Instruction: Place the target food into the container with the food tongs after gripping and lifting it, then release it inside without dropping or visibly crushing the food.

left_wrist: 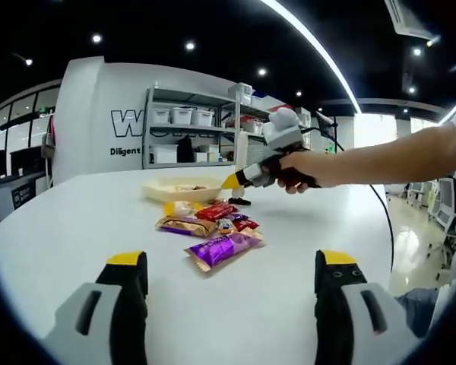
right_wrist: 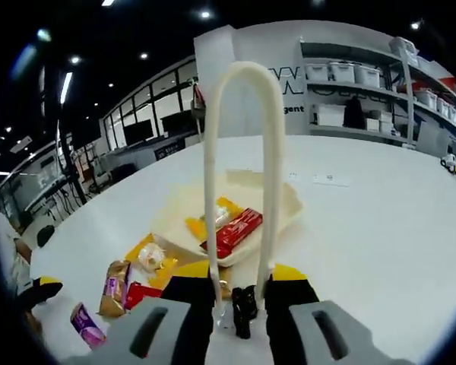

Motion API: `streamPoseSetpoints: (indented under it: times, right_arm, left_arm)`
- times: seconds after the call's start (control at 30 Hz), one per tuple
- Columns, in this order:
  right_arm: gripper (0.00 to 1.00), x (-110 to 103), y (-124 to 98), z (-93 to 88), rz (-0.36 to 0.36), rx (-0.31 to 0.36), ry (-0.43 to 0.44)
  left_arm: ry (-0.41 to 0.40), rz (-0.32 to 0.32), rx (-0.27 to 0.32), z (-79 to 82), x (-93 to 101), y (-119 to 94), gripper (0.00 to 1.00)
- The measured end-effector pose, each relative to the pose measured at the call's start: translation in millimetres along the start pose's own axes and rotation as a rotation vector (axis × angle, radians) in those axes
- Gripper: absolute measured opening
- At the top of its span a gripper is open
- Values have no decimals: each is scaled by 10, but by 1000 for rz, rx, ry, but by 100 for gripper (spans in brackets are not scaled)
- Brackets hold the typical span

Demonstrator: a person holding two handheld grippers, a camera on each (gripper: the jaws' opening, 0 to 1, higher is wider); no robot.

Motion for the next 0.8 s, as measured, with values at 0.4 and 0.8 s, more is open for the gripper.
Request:
streamPoseSetpoints:
  times: [0.4, 0.8]
  right_arm:
    - [18, 43, 66, -126, -21, -7, -29]
    - [16, 119, 11, -86, -29, 6, -12]
  left_arm:
    - [0, 0, -1, -3, -1, 8, 89]
    - [-2, -5, -4, -7, 13, 10, 88]
Point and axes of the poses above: the point that each gripper's makers call its tool centre point, and the gripper's own axes: y roughly forward along the fingers, x roughly to its right, z roughly out of its top, the point moved 1 cm from there along -y, roughly backward along the fingers, and after that the axes turned 2 degrees about y, right-handed, at the moved point
